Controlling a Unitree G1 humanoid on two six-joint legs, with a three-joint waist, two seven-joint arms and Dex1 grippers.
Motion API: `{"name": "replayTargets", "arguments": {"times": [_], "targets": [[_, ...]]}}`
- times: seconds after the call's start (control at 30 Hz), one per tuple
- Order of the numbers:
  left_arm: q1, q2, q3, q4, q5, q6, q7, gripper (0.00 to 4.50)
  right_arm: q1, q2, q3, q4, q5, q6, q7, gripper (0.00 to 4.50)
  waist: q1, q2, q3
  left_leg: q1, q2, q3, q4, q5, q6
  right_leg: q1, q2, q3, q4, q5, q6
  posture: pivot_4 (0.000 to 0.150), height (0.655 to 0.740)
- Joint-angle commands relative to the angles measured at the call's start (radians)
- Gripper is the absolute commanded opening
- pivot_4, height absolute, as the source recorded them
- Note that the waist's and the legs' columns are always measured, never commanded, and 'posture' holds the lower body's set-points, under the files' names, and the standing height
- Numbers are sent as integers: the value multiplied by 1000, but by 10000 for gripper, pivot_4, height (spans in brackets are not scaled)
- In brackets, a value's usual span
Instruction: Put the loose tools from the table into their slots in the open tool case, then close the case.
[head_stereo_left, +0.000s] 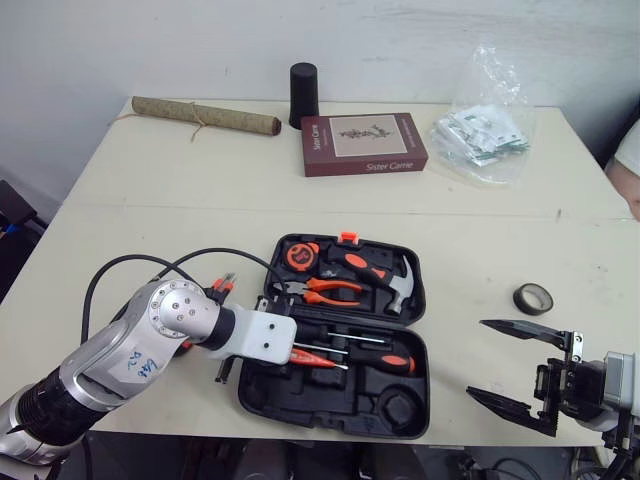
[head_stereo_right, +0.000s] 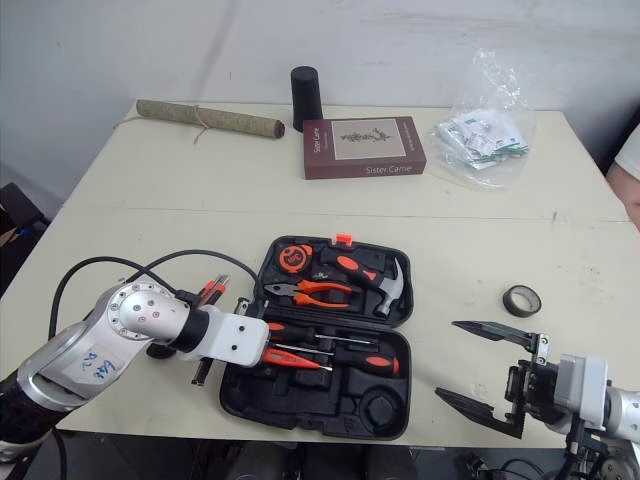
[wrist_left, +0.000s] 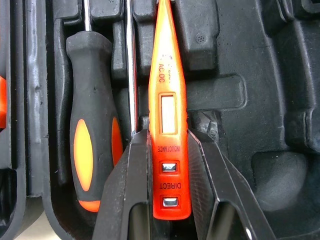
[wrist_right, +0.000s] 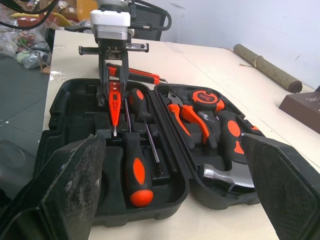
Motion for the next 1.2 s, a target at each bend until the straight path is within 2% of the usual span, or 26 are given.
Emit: {"name": "replayTargets", "arguments": {"times": [0.03,0.3,0.37,0.4,0.43,0.47,0.57,0.63,0.73,0.83,0.97,1.13,1.2], "targets": [[-1,21,-73,24,49,62,-39,3102,2,3,2,-31,5,-10,-9,45000,1,0,0,0,0,0,0,0,0,0,0,0,0,0,0,1500,7400],[-8,12,-75,11,33,89,-57,3102,-7,4,12,-27,-1,-12,-19,45000,-7,4,-3,1,1,0,0,0,0,0,1,0,1,0,0,1500,7400],[-11,9,-56,7,37,68,-42,13693,-9,5,16,-28,-3,-12,-23,45000,-8,4,-3,1,1,0,0,0,0,0,1,0,1,0,0,1500,7400],[-14,4,-48,8,34,46,-42,16996,-10,4,18,-29,-4,-11,-26,45000,-8,4,-3,1,1,0,0,0,0,0,1,0,1,0,0,1500,7400],[-19,-3,-33,6,15,47,-46,22157,-14,3,21,-30,-4,-9,-31,45000,-8,5,-3,1,1,0,0,0,0,0,1,0,1,0,0,1500,7400],[-32,-5,-17,5,2,27,-59,24449,-20,0,25,-32,-5,-4,-37,45000,-7,5,-3,1,1,0,0,0,0,0,1,0,1,0,0,1500,7400],[-50,13,27,-11,-43,43,-101,24449,-28,-5,34,-37,-6,3,-48,45000,-7,5,-3,0,0,0,1,0,0,0,0,0,1,0,0,1500,7400],[-50,55,82,-40,-135,59,-184,24449,-37,-11,40,-42,-7,13,-57,45000,-7,4,-3,0,0,0,2,0,0,0,0,0,1,0,0,1500,7400],[-50,86,174,-46,-247,101,-228,24449,-49,-17,47,-53,-9,31,-70,45000,-9,3,-2,-2,1,0,2,0,0,-2,1,0,2,0,0,1500,7400],[-20,110,249,4,-301,42,-253,24449,-58,-21,55,-70,-10,52,-88,45000,-13,3,-2,-2,1,0,3,0,0,-2,1,0,2,0,0,1500,7400],[47,36,367,119,-370,-108,-232,24449,-60,-25,61,-86,-9,76,-104,45000,-18,3,-2,-2,1,0,3,0,0,-2,0,0,3,0,0,1500,7400],[153,-79,440,215,-410,-284,-201,10080,-63,-29,61,-93,-12,93,-118,45000,-19,2,-2,-2,1,0,3,0,0,-2,0,0,3,0,0,1500,7400],[188,-92,423,213,-398,-315,-199,1106,-65,-29,60,-91,-14,95,-121,45000,-20,2,-2,-2,1,0,3,0,0,-2,0,0,3,0,0,1500,7400]]}}
